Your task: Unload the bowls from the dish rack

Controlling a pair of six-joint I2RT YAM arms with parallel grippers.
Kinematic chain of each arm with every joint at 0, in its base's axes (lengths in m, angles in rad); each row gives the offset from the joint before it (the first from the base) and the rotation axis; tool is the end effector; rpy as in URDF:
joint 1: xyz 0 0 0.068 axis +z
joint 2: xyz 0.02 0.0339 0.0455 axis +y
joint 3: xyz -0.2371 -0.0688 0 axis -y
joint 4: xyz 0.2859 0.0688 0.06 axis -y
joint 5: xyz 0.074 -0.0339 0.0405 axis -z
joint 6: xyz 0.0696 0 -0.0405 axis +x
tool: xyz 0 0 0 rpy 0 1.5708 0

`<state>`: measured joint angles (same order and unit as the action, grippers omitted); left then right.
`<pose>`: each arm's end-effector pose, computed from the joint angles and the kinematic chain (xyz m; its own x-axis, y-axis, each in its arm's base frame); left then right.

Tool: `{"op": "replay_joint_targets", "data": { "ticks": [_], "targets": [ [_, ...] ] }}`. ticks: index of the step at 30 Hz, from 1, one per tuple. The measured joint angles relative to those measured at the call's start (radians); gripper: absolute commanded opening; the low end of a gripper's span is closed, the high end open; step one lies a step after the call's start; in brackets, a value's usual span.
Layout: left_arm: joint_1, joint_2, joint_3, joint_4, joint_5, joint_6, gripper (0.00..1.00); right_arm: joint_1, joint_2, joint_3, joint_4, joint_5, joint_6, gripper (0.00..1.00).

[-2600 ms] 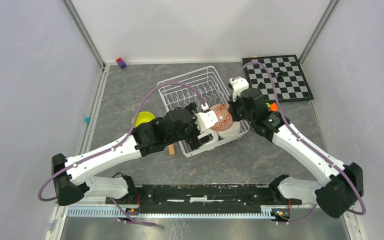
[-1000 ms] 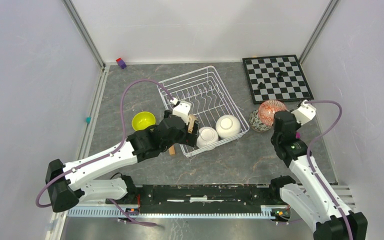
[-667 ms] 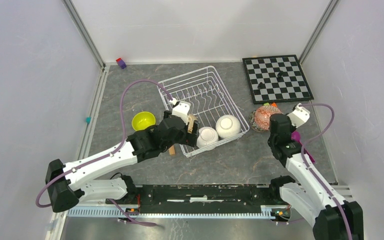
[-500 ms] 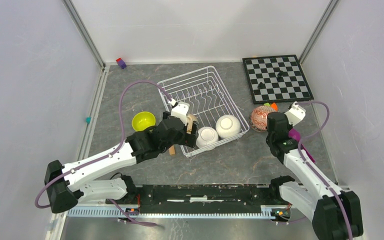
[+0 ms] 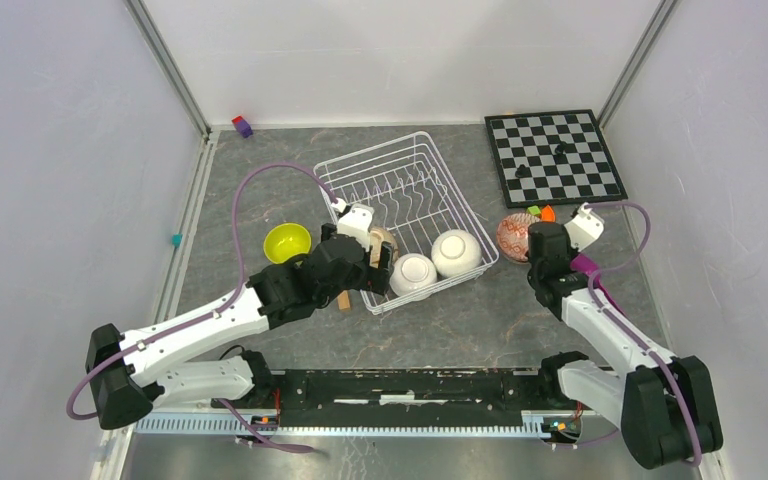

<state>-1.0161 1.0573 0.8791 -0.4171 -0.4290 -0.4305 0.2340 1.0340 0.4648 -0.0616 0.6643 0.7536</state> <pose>0.1875 -0.2476 0.2514 -0.5153 0.1111 -0.8498 0.4144 0.9002 -0.1336 0.2784 0.0222 0.1377 -0.2119 0.5033 -0.8377 0.6126 0.7363 0.2874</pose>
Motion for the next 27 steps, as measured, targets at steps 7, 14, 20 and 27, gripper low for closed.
{"op": "replay_joint_targets", "data": {
  "ticks": [7, 14, 20, 27],
  "targets": [
    [0.000, 0.000, -0.002, 0.000, -0.015, 0.000, 1.00, -0.001, 0.043, 0.000, 0.020, -0.010, 0.016, 0.32],
    [0.000, 0.000, -0.002, 0.000, -0.015, 0.000, 1.00, -0.001, 0.016, 0.011, 0.017, -0.002, 0.006, 0.45],
    [0.000, 0.003, -0.002, 0.000, -0.017, 0.000, 1.00, -0.001, -0.033, 0.087, -0.039, 0.027, -0.039, 0.53],
    [0.000, 0.068, 0.015, -0.018, -0.013, 0.000, 1.00, -0.001, -0.034, 0.200, -0.138, 0.027, -0.120, 0.85]
  ]
}}
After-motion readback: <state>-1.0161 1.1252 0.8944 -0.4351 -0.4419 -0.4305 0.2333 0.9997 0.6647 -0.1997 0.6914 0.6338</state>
